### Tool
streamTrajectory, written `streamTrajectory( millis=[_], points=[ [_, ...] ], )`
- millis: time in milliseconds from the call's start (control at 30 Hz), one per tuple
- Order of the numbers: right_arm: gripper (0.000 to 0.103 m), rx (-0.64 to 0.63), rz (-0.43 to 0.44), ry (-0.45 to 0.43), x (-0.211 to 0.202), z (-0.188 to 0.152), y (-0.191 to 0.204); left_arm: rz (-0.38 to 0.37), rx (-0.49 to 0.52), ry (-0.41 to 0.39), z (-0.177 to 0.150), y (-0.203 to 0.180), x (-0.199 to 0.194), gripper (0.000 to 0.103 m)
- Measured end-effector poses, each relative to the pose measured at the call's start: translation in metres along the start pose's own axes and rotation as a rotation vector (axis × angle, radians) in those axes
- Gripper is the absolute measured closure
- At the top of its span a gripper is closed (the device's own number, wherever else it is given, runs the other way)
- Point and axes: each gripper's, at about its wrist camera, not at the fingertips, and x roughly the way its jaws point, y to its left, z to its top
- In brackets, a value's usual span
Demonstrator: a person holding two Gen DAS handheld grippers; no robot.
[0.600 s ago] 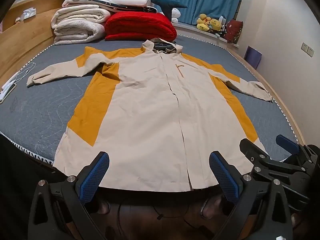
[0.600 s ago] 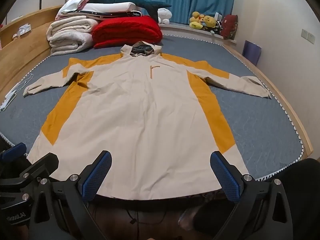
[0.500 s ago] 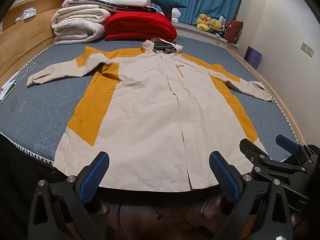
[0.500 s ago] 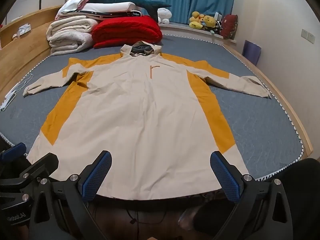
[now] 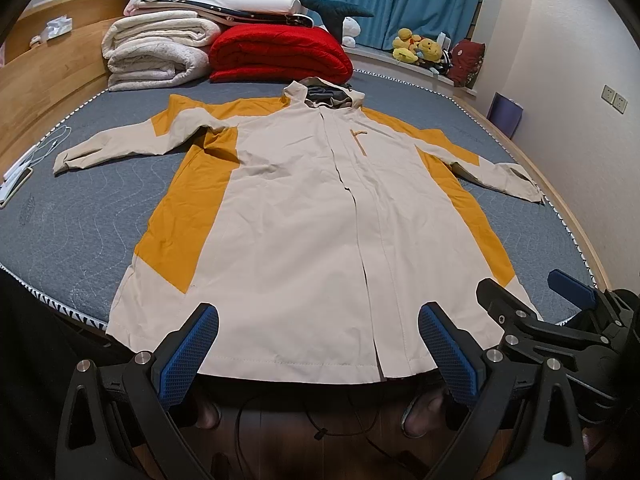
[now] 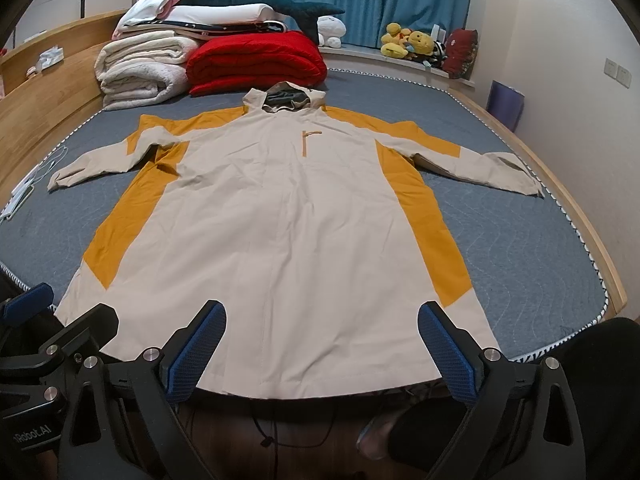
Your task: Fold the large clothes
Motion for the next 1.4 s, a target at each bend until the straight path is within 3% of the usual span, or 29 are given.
streamTrajectory(
  millis=[733, 967, 1133, 1233, 1400],
  points=[
    [0.016, -0.005, 0.006, 0.003, 0.000, -0.001, 0.004, -0.006, 0.005, -0.004, 0.000, 0.000, 0.000, 0.004],
    [0.019, -0.006, 0.013, -0.003, -0.001, -0.001, 0.008, -0.024, 0.040, -0.005, 0.004, -0.011, -0.010, 0.019],
    [0.022, -0.008, 0.030, -0.013, -0.006, 0.003, 0.005, -0.049, 0.017, 0.037, 0.013, -0.011, -0.017, 0.031],
    [0.025, 0.006, 0.044, -0.024, -0.012, 0.008, 0.001, -0.124, -0.039, 0.000, 0.023, -0.007, -0.039, 0.033],
    [0.027, 0.045, 0.067, -0.072, -0.024, 0.032, -0.013, -0.107, 0.017, -0.081, 0.049, -0.003, -0.052, 0.040]
  ],
)
